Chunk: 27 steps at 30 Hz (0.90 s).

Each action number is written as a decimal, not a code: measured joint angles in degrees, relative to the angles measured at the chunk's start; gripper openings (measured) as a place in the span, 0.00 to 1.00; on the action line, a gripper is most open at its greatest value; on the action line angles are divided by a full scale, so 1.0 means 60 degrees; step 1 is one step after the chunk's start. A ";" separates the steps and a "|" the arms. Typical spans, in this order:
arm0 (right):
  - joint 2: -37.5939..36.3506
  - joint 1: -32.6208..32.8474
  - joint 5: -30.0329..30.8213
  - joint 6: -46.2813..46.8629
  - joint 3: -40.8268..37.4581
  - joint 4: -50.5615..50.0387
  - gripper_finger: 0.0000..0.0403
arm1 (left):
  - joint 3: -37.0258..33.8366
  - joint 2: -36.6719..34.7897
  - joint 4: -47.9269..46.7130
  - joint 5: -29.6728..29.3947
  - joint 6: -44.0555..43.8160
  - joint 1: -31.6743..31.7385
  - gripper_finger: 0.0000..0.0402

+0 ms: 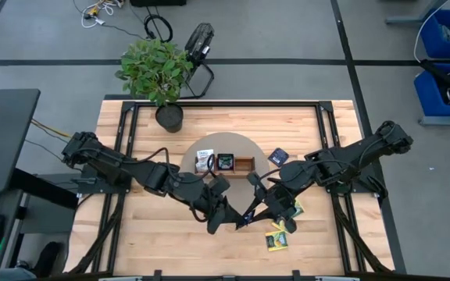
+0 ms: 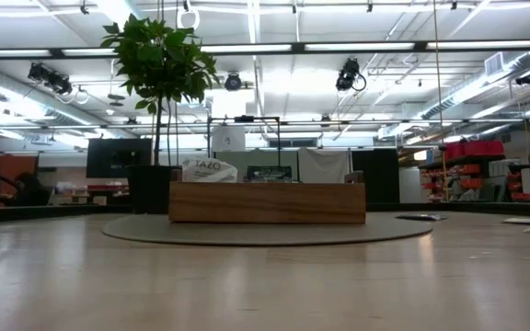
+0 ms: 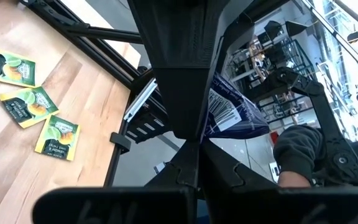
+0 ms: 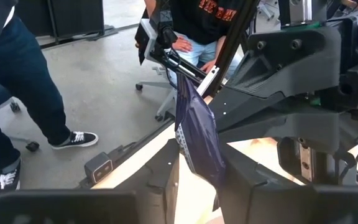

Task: Pick & Place Tea
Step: Put the blue tea bag into the middle section of the wooden organizer

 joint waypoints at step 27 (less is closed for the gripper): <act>-0.0064 0.0006 -0.0343 0.0671 0.0000 -0.0163 0.06 | 0.0004 -0.0118 0.0103 -0.0154 0.1249 -0.0385 0.41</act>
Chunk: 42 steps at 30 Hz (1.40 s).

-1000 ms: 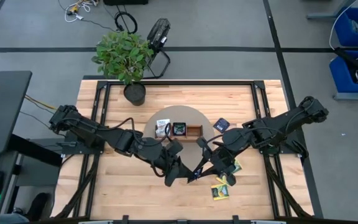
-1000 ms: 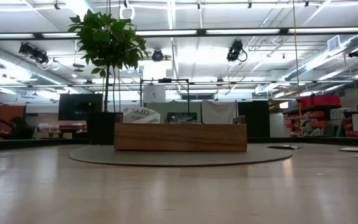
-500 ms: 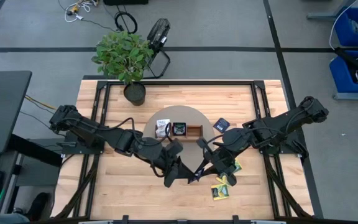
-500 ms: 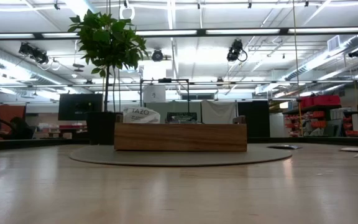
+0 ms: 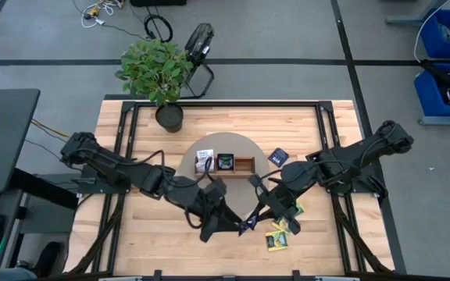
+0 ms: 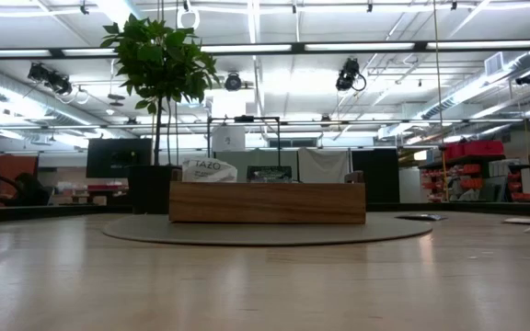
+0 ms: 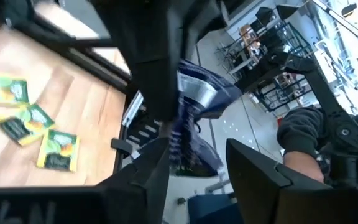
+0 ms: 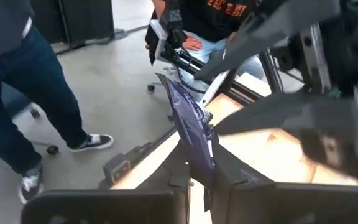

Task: Pick & Place Tea
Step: Put the blue tea bag into the middle section of the wooden organizer

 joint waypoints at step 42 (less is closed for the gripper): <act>-0.0971 -0.1933 -0.0248 0.6353 -0.0004 0.1544 0.06 | 0.0000 -0.0649 0.0999 -1.0226 0.5918 -0.2133 0.37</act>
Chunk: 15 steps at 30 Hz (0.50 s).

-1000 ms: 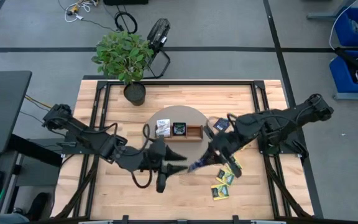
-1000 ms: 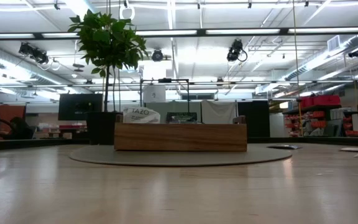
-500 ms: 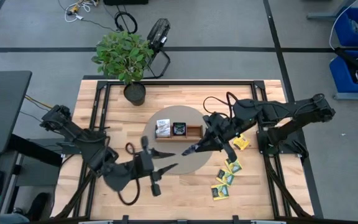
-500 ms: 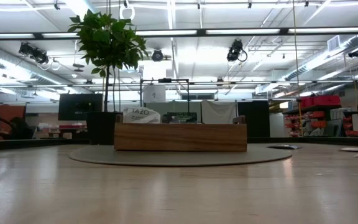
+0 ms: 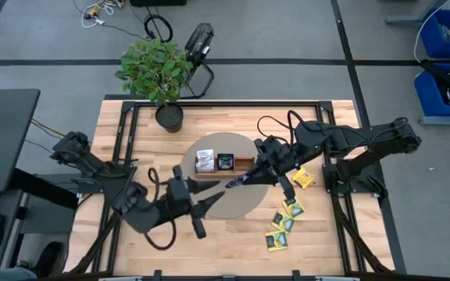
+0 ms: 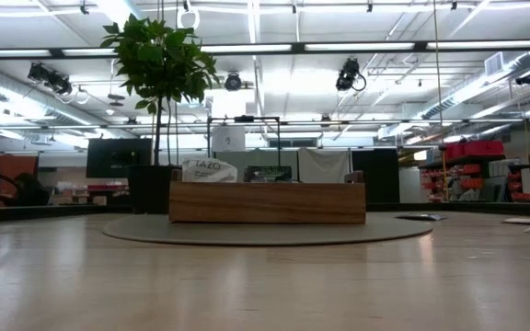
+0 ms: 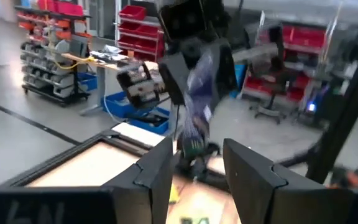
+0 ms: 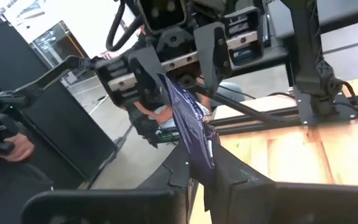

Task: Pick & Place Tea
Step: Put the blue tea bag into the middle section of the wooden organizer

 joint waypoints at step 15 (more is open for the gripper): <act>0.0004 0.0001 0.0008 -0.0211 0.0000 0.0142 0.06 | 0.0000 -0.0002 0.0539 0.1230 -0.0386 0.0715 0.28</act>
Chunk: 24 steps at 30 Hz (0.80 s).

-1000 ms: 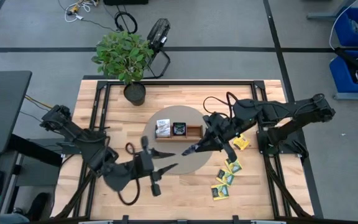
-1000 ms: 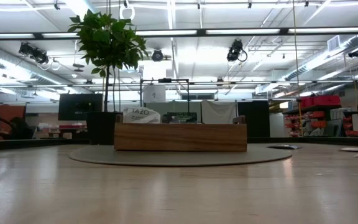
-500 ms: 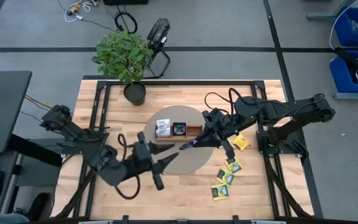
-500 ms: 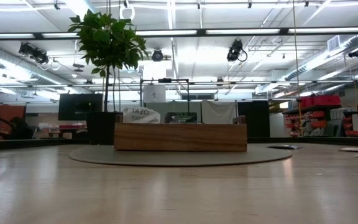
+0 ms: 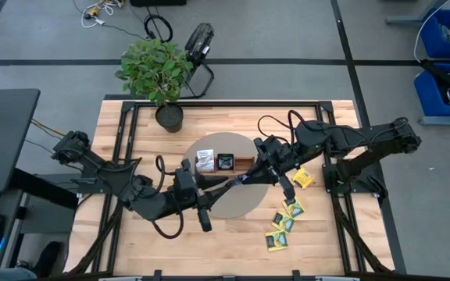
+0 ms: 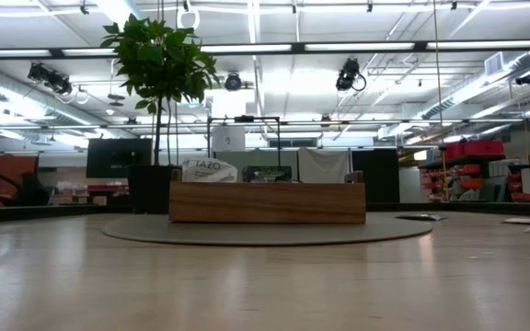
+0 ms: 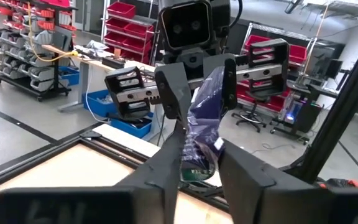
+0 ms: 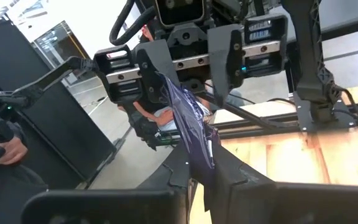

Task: Pick & Place Tea
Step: Put the blue tea bag into the middle section of the wooden organizer

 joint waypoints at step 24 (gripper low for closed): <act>-0.0036 0.0006 -0.0700 -0.0720 0.0000 -0.3377 0.66 | -0.0004 -0.1198 -0.6622 0.4486 -0.6349 0.0379 0.00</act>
